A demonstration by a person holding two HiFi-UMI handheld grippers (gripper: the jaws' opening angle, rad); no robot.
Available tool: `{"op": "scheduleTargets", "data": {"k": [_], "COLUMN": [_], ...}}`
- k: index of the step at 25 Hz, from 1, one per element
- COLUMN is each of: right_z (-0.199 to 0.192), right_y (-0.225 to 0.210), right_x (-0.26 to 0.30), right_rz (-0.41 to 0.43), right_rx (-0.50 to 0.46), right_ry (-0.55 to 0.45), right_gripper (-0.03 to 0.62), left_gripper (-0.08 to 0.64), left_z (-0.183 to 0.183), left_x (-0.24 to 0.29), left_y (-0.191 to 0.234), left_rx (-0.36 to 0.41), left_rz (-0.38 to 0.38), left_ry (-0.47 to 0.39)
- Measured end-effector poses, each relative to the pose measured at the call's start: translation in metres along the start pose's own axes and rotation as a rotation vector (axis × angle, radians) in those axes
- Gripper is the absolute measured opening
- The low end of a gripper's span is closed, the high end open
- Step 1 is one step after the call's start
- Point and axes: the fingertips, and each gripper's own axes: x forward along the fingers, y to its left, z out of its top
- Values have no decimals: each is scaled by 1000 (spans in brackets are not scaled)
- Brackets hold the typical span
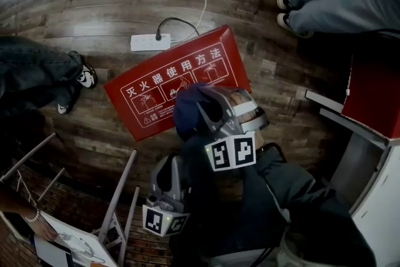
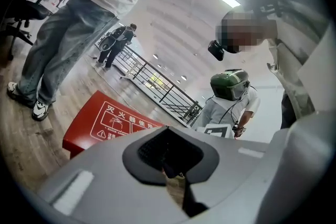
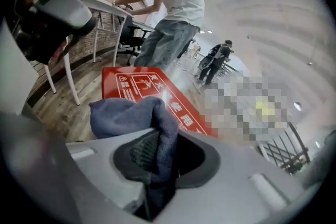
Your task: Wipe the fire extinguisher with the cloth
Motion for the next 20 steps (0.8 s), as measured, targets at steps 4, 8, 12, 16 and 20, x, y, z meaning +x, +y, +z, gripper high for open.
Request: {"op": "scheduleTargets", "data": {"k": [4, 8, 12, 16, 20], "right_z": [-81, -173, -181, -181, -189], "right_y": [-52, -77, -53, -63, -82], "right_x": [-36, -46, 0, 68, 130], "right_rz": [-113, -79, 244, 448, 558], "right_rx": [227, 433, 574, 879, 1059], "right_ry": [110, 171, 15, -154, -210], "right_gripper": [74, 74, 74, 72, 72], "left_gripper": [-8, -8, -8, -8, -8], "left_z": [14, 11, -1, -14, -22], "left_x": [17, 42, 72, 101, 116], "left_y": [-10, -24, -45, -54, -50], "left_rx": [32, 48, -7, -42, -40], "left_rz": [-16, -34, -45, -34, -21], "left_ry": [10, 30, 22, 1, -12]}}
